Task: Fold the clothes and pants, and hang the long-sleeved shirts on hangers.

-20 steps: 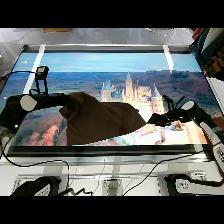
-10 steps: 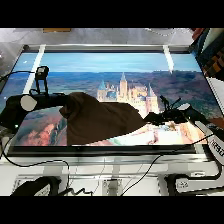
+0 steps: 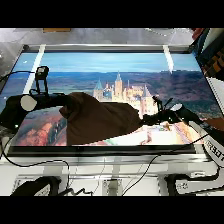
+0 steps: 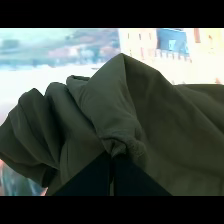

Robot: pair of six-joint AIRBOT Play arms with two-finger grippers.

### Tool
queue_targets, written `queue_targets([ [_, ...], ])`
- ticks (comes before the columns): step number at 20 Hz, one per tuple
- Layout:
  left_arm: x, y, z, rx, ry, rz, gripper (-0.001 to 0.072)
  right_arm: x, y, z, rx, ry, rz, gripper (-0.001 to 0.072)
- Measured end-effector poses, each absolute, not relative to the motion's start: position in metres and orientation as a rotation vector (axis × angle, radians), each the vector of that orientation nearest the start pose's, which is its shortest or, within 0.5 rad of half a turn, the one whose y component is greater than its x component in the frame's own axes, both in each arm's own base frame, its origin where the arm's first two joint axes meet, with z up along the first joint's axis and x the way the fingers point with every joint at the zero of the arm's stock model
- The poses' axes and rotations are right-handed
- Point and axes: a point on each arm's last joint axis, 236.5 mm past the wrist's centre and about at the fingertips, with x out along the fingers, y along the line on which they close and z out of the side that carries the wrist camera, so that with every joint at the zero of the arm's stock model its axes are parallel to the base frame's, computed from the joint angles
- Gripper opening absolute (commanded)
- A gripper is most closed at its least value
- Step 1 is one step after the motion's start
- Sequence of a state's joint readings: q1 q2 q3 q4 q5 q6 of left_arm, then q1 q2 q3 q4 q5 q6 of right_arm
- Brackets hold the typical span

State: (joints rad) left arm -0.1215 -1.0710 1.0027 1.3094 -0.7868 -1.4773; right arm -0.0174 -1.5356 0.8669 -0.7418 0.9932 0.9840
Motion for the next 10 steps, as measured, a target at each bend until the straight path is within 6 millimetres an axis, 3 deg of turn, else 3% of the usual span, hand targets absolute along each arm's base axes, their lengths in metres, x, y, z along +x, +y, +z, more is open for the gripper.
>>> queue_targets([
  [3,0.406,-0.091,0.077,-0.112,0.850,-0.245,0.0013,0.349,0.150,-0.092,0.437,1.362,0.609,0.0011],
  [5,0.407,-0.086,0.083,-0.103,0.832,-0.241,0.0013,0.365,0.155,-0.063,0.407,1.297,0.649,0.0011],
  [7,0.407,-0.077,0.099,-0.087,0.792,-0.232,0.0013,0.388,0.157,-0.019,0.357,1.182,0.677,0.0011],
  [10,0.405,-0.056,0.137,-0.049,0.684,-0.207,0.0013,0.421,0.155,0.068,0.253,0.954,0.689,0.0011],
])
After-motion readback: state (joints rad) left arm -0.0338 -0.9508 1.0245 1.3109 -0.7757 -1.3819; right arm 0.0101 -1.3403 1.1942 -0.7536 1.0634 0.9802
